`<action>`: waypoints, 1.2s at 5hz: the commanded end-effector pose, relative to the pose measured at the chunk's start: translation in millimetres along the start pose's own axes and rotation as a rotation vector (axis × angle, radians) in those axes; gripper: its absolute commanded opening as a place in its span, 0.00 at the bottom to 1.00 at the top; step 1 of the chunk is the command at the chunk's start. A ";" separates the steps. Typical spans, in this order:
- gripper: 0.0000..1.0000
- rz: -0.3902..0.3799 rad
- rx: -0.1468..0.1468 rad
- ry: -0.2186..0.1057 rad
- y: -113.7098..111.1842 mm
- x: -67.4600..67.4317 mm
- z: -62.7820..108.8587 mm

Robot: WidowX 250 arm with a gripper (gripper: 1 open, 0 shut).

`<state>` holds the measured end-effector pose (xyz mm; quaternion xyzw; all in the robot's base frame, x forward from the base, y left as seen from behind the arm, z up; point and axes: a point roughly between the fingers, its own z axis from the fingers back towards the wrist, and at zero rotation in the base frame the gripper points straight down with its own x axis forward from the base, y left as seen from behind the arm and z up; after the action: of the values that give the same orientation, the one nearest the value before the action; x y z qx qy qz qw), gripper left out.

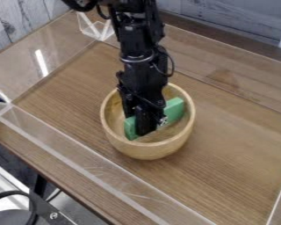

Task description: Put the green block in the brown bowl

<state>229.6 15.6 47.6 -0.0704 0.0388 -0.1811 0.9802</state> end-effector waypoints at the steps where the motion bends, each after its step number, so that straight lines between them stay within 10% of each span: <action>1: 0.00 -0.007 0.028 -0.042 6.0 11.4 11.4; 6: 0.00 0.009 0.021 -0.018 12.4 11.9 6.4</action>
<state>231.7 19.7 40.6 -0.0715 0.0562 -0.1772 0.9800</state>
